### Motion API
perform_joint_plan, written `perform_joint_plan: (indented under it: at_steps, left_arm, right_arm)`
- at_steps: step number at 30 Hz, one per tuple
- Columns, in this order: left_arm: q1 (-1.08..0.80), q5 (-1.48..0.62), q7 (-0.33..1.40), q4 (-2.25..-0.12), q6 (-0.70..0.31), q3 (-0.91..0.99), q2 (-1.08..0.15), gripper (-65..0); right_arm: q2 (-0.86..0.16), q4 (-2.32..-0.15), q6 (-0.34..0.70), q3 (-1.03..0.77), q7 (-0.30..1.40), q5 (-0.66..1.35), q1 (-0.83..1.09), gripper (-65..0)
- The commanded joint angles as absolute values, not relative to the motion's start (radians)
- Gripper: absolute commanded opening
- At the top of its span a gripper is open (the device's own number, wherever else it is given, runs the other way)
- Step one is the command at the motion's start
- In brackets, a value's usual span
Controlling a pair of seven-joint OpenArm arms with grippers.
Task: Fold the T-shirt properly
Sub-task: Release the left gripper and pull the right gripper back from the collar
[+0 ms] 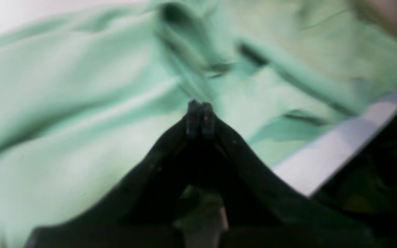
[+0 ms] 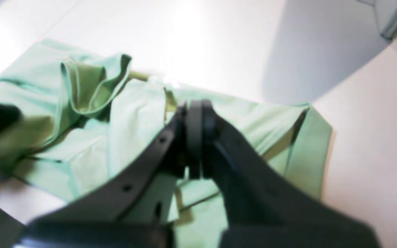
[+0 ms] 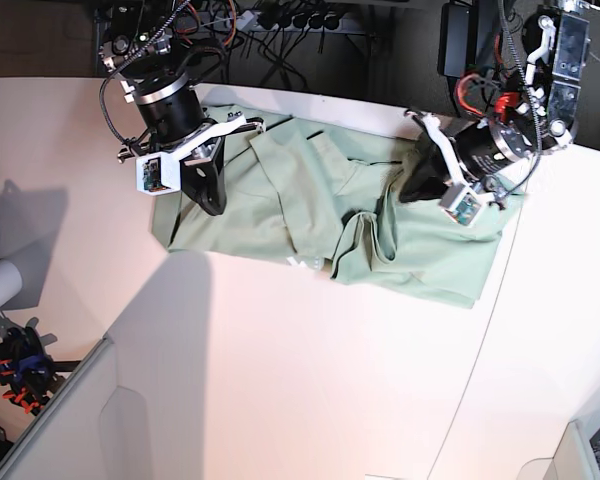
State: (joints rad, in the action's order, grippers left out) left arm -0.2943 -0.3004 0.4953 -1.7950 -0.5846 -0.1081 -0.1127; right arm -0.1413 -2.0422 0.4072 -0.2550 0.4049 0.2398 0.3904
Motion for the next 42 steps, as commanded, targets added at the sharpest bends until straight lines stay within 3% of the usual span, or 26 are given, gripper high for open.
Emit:
perform_joint_plan:
  at_steps: [1,9,14,18,20,26,28,30,42]
  left_arm:
    - [-0.289,-0.308,0.472,-1.812,-0.595,-0.118,-0.095,-65.0]
    - [-0.282,-0.287,0.467,-1.812,-0.595,-0.199,-0.047,-65.0]
    - [-0.281,-0.316,0.491,-1.898,-0.611,-0.183,-0.05,-65.0]
    - [-0.283,-0.38,0.529,-2.008,-0.641,-0.182,-0.091,-65.0]
    - [-0.286,-0.385,0.532,-2.038,-0.641,-0.182,-0.118,-65.0]
    - [-0.286,-0.377,0.547,-2.043,-0.641,-0.181,-0.176,-65.0]
    - [-0.286,-0.374,0.548,-2.043,-0.641,-0.17,-0.191,-65.0]
    - [-0.286,-0.373,0.547,-2.043,-0.641,-0.142,-0.202,-65.0]
    - [-0.286,-0.389,0.543,-2.037,-0.641,0.056,-0.203,-63.7]
  right_arm:
    - [-0.149,-2.063,0.407,-0.26,0.375,0.251,0.388,-65.0]
    - [-0.149,-2.063,0.407,-0.283,0.375,0.251,0.388,-65.0]
    - [-0.15,-2.062,0.404,-0.429,0.375,0.295,0.382,-63.8]
    - [-0.155,-2.037,0.405,-0.561,0.379,0.393,0.365,-34.8]
    - [-0.172,-1.988,0.405,-0.599,0.394,0.418,0.353,-25.6]
    - [-0.284,-1.669,0.406,-0.614,0.463,0.547,0.26,-24.4]
    - [-0.301,-1.569,0.408,-0.612,0.523,0.603,0.22,-20.4]
    - [-0.302,-1.502,0.421,-0.603,0.57,0.641,0.191,-20.5]
    - [-0.287,-1.491,0.435,-0.405,0.604,0.674,0.182,-20.5]
